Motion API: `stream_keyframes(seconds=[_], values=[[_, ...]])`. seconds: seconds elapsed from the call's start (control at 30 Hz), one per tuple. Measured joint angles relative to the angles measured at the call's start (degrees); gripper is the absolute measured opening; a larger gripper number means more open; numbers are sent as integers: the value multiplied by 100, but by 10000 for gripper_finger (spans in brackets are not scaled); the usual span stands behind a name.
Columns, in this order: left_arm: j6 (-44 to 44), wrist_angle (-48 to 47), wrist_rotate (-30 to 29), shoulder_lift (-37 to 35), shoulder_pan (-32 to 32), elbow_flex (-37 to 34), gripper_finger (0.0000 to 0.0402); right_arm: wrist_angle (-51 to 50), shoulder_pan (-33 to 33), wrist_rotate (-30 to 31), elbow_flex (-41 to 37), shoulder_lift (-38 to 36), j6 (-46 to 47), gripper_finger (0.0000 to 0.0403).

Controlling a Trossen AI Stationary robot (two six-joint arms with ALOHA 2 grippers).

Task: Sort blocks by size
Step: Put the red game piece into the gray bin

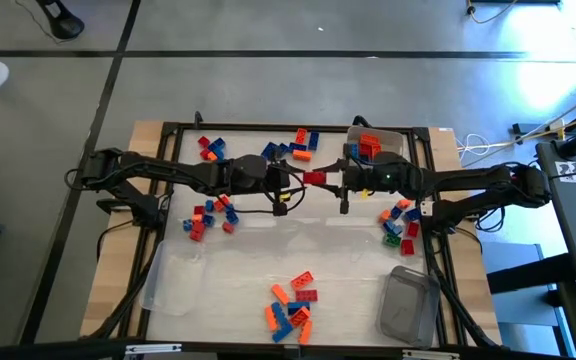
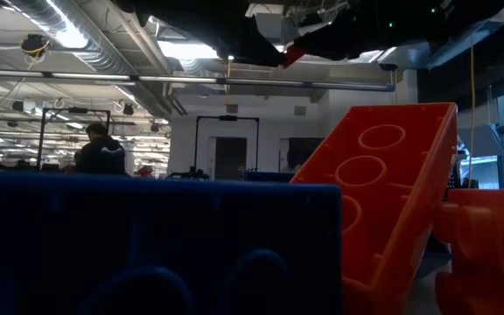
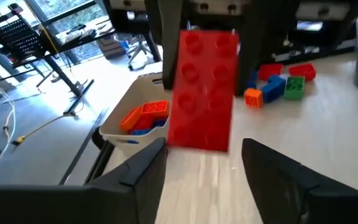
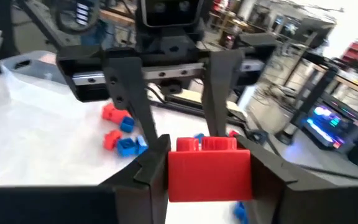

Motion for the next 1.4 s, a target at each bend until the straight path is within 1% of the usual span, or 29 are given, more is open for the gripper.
stream_keyframes(seconds=[0.1, 0.23, 0.33, 0.53, 0.6, 0.7, 0.8, 0.93, 1.07, 1.2, 1.33, 1.4], values=[[-44, -169, -14, -107, -2, 0, 214, -316, 2, 331, 0, -235, 0, 157], [-168, -532, -280, -238, -7, 0, 217, -775, 0, 989, 0, -554, -1, 143], [-254, -793, -437, -254, 0, 0, 213, -1145, 0, 1727, 0, -781, -2, 141], [-452, -1117, -441, -244, -7, 0, 208, -1830, -31, 3550, 0, -938, 7, 155], [-494, -1122, -442, -239, -4, -2, 209, -2005, -140, 3880, 0, -933, 33, 150], [-503, -1119, -442, -237, 0, -2, 209, -2238, -486, 3966, 0, -932, 296, 141], [-523, -1121, -442, -233, 26, -2, 209, -2608, -937, 3953, 0, -932, 655, 143], [-604, -1117, -442, -233, 71, -2, 210, -3132, -1623, 3573, -2, -932, 1240, 154], [-624, -1112, -442, -230, 109, -2, 210, -3434, -2179, 3092, -2, -908, 1705, 149], [-642, -1111, -440, -230, 109, -1, 210, -3613, -2581, 2887, -4, -690, 1926, 146], [-642, -1099, -440, -228, 109, -2, 210, -3579, -2850, 2570, -6, -341, 2039, 149], [-642, -1078, -440, -228, 109, -2, 210, -3524, -2959, 2506, -7, -158, 2107, 150]])
